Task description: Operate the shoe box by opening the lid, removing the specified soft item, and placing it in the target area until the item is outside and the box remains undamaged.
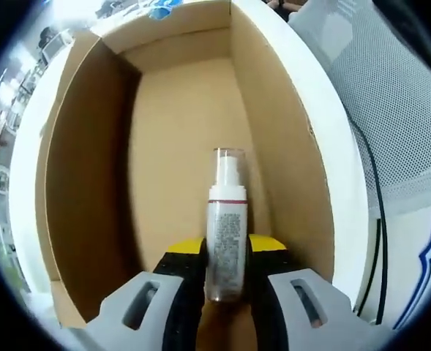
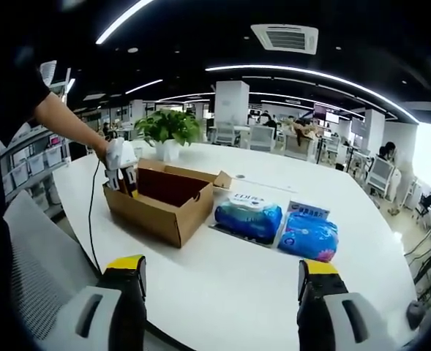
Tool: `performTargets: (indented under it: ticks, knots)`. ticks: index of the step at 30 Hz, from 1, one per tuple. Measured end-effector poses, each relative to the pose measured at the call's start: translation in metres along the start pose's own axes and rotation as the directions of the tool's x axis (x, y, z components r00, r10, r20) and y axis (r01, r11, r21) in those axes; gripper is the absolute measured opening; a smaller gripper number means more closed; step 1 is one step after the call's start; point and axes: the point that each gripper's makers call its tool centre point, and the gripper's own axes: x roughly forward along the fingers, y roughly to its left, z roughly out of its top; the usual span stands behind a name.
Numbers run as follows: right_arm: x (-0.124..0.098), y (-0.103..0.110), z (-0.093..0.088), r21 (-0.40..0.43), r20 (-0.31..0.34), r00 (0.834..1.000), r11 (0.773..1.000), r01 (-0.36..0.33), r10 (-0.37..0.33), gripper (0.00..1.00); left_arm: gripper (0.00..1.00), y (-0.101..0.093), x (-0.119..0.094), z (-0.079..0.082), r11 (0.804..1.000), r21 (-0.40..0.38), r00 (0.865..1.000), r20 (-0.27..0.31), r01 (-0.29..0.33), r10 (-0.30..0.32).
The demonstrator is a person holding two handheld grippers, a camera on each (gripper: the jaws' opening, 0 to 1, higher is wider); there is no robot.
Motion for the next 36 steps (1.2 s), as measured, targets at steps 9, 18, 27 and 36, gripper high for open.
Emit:
performTargets:
  ticks: [9,18,27,36]
  knots:
    - [-0.001,0.001,0.002,0.003,0.013,1.000,1.000,-0.006,0.006,0.84,0.19,0.006,-0.016,-0.001,0.999,-0.024,0.999,0.002,-0.046,0.046]
    - [-0.003,0.001,0.005,0.011,0.028,0.999,1.000,-0.024,0.023,0.84,0.19,0.012,-0.036,0.010,0.990,-0.103,0.994,0.042,-0.094,0.098]
    - [-0.004,0.005,0.007,0.010,0.038,0.998,0.999,-0.050,0.050,0.85,0.19,0.007,-0.052,0.014,0.984,-0.127,0.989,0.065,-0.126,0.135]
    - [-0.005,0.015,0.012,-0.008,0.043,0.994,0.995,-0.101,0.101,0.84,0.19,0.001,-0.066,0.022,0.975,-0.158,0.978,0.112,-0.155,0.174]
